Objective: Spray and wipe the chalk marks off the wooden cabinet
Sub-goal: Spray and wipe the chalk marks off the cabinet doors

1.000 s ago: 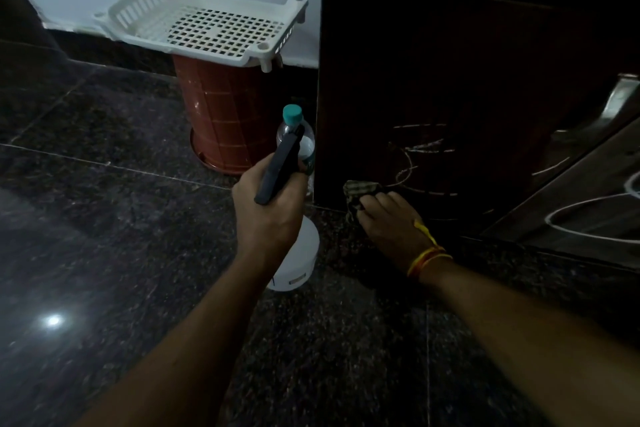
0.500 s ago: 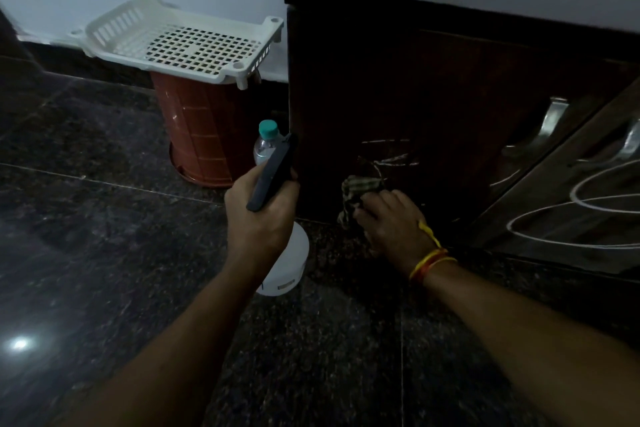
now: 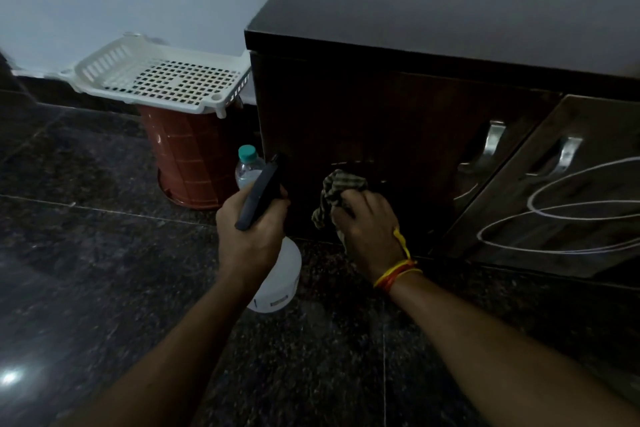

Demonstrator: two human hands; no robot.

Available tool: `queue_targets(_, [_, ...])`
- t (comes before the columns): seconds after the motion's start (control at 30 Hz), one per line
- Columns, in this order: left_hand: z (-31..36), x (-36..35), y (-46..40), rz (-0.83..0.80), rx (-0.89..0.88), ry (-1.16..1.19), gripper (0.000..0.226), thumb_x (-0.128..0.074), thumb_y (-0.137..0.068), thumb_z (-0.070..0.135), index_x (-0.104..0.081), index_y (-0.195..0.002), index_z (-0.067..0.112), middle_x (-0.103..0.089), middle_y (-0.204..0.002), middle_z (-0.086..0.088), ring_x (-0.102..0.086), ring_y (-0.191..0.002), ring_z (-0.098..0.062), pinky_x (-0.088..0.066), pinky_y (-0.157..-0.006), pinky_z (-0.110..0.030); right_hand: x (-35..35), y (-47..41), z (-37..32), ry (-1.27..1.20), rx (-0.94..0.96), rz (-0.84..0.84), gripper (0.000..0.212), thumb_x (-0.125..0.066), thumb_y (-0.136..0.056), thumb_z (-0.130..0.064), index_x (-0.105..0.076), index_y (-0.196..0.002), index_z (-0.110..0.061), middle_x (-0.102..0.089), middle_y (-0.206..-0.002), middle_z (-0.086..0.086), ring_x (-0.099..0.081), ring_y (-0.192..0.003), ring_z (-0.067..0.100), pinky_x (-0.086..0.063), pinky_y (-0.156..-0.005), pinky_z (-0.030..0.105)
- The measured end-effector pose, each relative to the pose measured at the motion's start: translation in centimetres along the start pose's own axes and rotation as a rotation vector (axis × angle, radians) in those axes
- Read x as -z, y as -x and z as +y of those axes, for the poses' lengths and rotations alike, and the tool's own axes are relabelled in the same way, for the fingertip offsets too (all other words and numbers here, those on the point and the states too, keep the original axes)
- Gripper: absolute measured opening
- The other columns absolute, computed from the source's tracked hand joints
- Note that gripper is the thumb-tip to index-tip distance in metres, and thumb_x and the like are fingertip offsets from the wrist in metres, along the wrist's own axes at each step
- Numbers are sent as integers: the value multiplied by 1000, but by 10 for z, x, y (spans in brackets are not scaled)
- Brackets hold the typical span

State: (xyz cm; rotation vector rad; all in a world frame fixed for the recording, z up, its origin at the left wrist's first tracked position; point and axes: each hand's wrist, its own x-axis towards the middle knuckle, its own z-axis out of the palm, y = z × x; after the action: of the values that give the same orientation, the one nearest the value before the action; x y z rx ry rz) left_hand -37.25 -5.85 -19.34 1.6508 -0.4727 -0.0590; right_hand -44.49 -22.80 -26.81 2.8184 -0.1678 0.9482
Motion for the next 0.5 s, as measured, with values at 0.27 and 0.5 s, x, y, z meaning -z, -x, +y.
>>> queue_targets(0.27, [-3, 0, 1, 1, -5, 10, 29, -52, -75, 24, -61, -81, -3, -58, -74, -33, -50, -60, -50, -43, -48, -52, 31, -27, -4, -42, -176, 187, 11, -58, -87, -12, -67, -93, -9, -57, -108, 13, -54, -92, 31, -46, -78, 39])
queue_targets(0.5, [4, -1, 0, 7, -18, 16, 40, -51, -68, 34, -61, -77, -4, -55, -63, -31, -50, -56, -49, -41, -46, -49, 23, -14, -8, -48, -145, 22, 11, -68, -79, -13, -65, -89, -12, -59, -104, 12, -55, -88, 31, -48, -74, 39])
